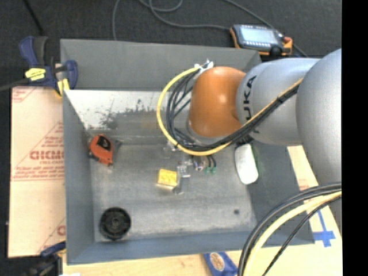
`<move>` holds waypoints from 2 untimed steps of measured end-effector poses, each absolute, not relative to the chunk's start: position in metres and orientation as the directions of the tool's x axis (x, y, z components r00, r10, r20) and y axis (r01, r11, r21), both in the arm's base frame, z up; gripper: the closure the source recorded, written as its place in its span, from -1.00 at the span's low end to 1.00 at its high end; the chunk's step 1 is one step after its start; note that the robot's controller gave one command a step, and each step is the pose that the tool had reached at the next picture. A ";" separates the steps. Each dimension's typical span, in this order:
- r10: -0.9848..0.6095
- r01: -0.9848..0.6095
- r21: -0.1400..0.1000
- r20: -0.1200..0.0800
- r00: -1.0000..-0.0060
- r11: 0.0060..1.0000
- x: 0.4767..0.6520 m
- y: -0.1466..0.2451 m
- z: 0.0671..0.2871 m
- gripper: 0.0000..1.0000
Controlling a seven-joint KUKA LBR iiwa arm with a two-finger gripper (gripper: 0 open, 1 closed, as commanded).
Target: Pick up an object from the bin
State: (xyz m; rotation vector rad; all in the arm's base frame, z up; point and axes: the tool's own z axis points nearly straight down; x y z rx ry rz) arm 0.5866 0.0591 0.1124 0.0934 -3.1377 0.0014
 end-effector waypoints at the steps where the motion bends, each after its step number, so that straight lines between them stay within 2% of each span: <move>1: -0.344 -0.344 0.000 -0.003 -0.939 0.939 0.578 0.048 0.101 1.00; 2: -0.342 -0.342 0.001 -0.003 -0.940 0.940 0.578 0.048 0.101 -1.00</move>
Offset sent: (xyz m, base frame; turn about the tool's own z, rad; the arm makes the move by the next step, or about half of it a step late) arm 0.0000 0.0000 0.0000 0.0000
